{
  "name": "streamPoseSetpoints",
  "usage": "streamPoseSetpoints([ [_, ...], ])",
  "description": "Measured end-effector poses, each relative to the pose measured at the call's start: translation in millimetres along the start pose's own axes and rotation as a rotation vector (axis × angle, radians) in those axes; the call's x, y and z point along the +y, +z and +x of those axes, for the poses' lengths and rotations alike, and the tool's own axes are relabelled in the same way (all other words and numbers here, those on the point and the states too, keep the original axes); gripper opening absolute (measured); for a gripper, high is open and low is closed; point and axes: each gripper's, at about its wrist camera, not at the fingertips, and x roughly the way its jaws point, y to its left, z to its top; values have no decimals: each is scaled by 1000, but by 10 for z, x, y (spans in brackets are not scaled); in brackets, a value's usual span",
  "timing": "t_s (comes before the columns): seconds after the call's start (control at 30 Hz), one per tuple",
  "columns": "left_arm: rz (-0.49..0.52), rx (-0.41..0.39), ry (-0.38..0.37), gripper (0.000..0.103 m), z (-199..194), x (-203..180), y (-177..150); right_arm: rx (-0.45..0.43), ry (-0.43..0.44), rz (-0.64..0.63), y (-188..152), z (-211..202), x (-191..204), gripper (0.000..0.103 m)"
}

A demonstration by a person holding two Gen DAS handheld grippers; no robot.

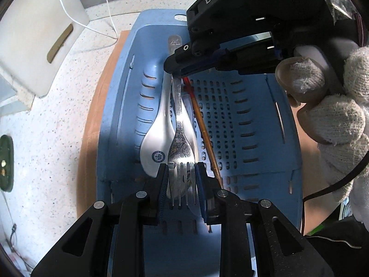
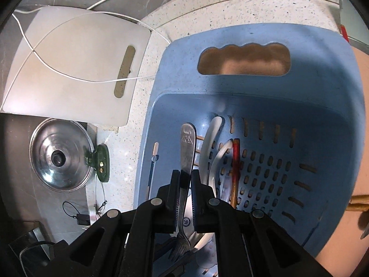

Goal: Organize utensils
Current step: 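Lower the fork into the blue basket with the left gripper while the right gripper lowers the knife there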

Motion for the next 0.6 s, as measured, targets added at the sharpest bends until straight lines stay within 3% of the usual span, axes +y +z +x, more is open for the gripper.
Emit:
streamPoseSetpoints([
  [0.6, -8, 4, 18, 23, 23, 37, 39, 30, -40, 0, 72, 128, -40, 12],
])
